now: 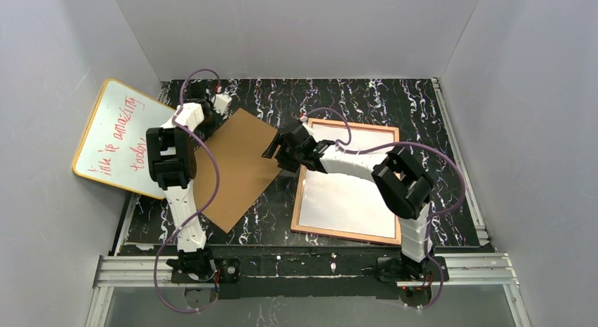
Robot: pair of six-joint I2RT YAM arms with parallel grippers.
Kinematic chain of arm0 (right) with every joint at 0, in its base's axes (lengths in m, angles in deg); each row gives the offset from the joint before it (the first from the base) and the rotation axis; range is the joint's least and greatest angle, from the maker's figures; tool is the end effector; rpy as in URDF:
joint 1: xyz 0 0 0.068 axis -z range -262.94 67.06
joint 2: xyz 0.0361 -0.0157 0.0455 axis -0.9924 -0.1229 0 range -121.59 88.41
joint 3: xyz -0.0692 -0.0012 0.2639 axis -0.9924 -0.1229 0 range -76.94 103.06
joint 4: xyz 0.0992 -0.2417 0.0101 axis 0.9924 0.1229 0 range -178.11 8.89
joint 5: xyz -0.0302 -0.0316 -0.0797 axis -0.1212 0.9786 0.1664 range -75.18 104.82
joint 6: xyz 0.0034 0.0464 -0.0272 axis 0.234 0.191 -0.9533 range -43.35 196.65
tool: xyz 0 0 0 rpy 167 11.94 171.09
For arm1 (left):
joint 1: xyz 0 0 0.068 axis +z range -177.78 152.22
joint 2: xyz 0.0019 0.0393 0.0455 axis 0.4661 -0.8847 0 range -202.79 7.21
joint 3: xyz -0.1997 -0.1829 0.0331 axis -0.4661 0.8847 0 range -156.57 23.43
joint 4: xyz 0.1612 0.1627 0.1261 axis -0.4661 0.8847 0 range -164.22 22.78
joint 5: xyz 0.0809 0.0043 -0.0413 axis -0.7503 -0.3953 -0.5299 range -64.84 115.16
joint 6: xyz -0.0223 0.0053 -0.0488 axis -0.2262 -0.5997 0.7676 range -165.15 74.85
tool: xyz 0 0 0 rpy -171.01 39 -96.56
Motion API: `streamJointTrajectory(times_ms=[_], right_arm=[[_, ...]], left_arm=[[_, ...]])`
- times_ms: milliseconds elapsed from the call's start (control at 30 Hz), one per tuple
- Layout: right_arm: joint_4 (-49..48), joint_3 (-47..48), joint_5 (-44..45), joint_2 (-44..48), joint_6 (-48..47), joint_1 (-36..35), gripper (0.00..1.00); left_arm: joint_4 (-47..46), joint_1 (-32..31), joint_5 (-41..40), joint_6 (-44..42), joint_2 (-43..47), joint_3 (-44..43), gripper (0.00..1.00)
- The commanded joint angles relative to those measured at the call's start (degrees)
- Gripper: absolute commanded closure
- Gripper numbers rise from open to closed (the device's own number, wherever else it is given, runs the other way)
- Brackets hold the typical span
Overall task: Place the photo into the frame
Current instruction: Adjust the photo frame item at the center of the board.
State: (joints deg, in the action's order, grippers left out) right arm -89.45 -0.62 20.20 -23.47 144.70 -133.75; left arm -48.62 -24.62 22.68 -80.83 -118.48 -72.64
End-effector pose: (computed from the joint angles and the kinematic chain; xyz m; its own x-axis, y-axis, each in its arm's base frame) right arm 0.2827 0.3413 0.2033 -0.8030 0.4765 -0.3580 0.0595 0.6618 0.7473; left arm 0.4784 0.0280 0.1691 -0.7127 0.5443 -0.4426 0.4136 0.8356 0.3615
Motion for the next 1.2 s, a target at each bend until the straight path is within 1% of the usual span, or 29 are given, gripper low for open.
streamJointTrajectory(times_ms=[0,100,167,267,400,500,567,767,900,967,1067,1167], right_arm=[[11.31,4.58,4.81,-2.64,1.85,-0.85,0.23],[11.23,3.76,4.63,-3.18,2.96,-1.00,0.23],[13.07,4.32,4.56,-3.77,3.70,-1.10,0.22],[17.00,5.32,4.51,-3.96,4.92,-1.74,0.21],[18.99,5.64,3.81,-4.06,5.75,-3.46,0.21],[24.13,8.04,5.03,-4.57,6.30,-4.61,0.20],[25.92,8.04,5.01,-3.91,6.20,-4.82,0.20],[25.03,3.73,3.39,-0.49,7.38,-6.19,0.20],[25.59,3.24,3.75,-1.84,8.20,-6.37,0.20],[24.77,3.41,5.50,-2.99,8.37,-6.26,0.20],[24.53,4.64,7.53,-4.67,8.41,-5.12,0.20],[23.46,4.72,8.07,-5.64,8.82,-2.31,0.20]], left_arm=[[15.96,-1.92,12.99,3.86,-2.14,7.90,0.74],[17.13,-1.92,13.38,3.21,-1.40,8.74,0.74],[17.47,-1.93,13.08,3.19,-0.83,9.03,0.74],[16.27,-1.46,9.98,3.09,-0.63,8.52,0.74],[14.20,-0.56,6.42,3.04,-0.52,7.01,0.75],[13.30,0.10,4.68,2.63,-0.37,6.29,0.75],[12.39,0.19,3.41,2.00,-0.26,6.31,0.75],[10.18,0.33,-0.81,0.53,-0.87,7.29,0.75],[8.94,0.44,-3.28,-0.61,-0.67,8.26,0.75],[8.23,0.44,-4.57,-1.26,-0.26,9.20,0.75],[7.44,0.45,-5.00,-2.46,0.54,11.65,0.77],[7.35,0.22,-4.24,-3.38,1.49,14.86,0.78]])
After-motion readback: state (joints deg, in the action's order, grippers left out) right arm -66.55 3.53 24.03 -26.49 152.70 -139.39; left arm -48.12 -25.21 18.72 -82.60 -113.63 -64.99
